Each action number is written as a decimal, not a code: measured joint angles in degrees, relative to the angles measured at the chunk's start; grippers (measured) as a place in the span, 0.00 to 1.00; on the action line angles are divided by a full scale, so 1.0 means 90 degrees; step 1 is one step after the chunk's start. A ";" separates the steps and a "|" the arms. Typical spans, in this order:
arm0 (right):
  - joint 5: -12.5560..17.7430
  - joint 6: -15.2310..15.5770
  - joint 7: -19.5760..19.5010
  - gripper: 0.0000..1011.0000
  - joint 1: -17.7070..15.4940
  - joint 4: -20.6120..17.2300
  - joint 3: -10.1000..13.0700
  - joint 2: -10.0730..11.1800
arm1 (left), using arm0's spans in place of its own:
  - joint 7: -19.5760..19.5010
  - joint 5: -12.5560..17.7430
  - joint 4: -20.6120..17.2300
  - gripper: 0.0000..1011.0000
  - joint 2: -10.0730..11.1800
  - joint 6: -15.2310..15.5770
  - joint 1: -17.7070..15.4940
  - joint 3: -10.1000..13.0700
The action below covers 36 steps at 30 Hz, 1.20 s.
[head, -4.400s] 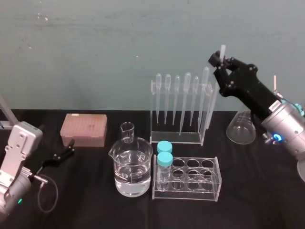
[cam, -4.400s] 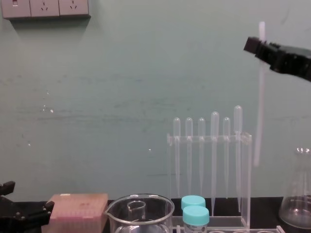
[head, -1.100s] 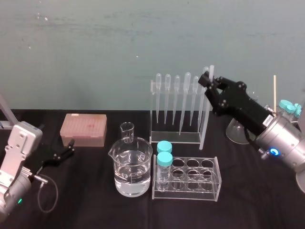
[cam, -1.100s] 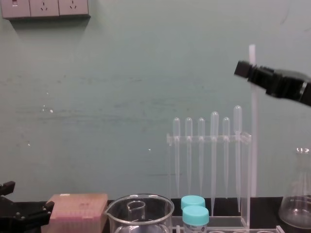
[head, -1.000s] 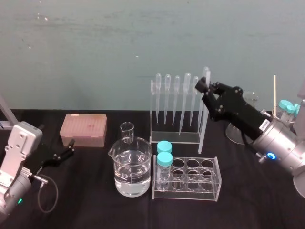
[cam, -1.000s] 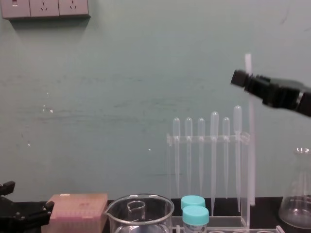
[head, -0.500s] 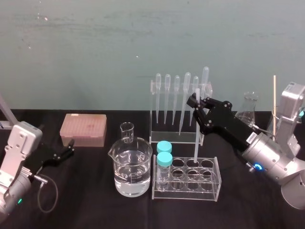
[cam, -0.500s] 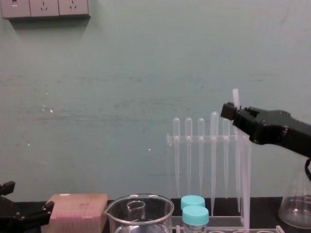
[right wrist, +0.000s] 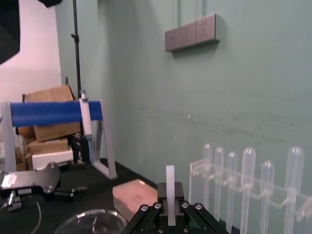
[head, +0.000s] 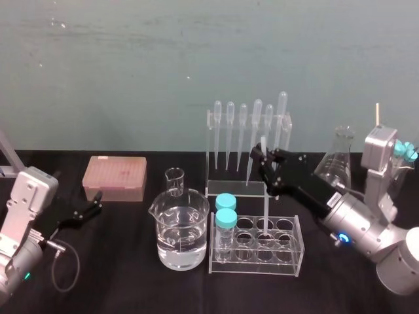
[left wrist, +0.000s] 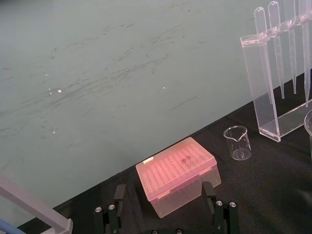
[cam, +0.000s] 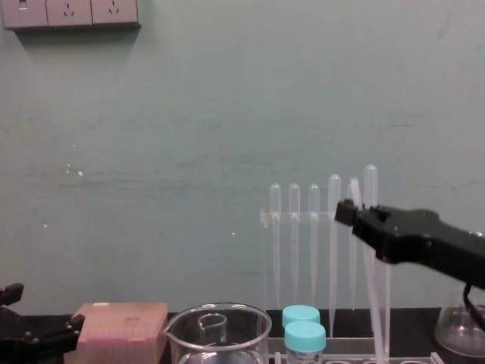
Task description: Pick up the stirring rod with one hand, then place it down.
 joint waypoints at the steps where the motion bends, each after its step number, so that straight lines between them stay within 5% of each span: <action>1: -0.0035 0.0006 -0.0024 0.07 -0.0016 0.0042 -0.0011 -0.0016 | 0.0000 0.0000 0.0000 0.99 0.0000 0.0000 0.0000 0.0000; 17: -0.0419 0.0017 -0.0241 0.07 -0.0147 0.0275 -0.0051 -0.0128 | 0.0000 0.0000 0.0000 0.99 0.0000 0.0000 0.0000 0.0000; 32: -0.0391 0.0017 -0.0239 0.07 -0.0146 0.0261 -0.0044 -0.0118 | 0.0000 0.0000 0.0000 0.99 0.0000 0.0000 0.0000 0.0000; 36: -0.0382 0.0019 -0.0232 0.15 -0.0144 0.0256 -0.0043 -0.0116 | 0.0000 0.0000 0.0000 0.99 0.0000 0.0000 0.0000 0.0000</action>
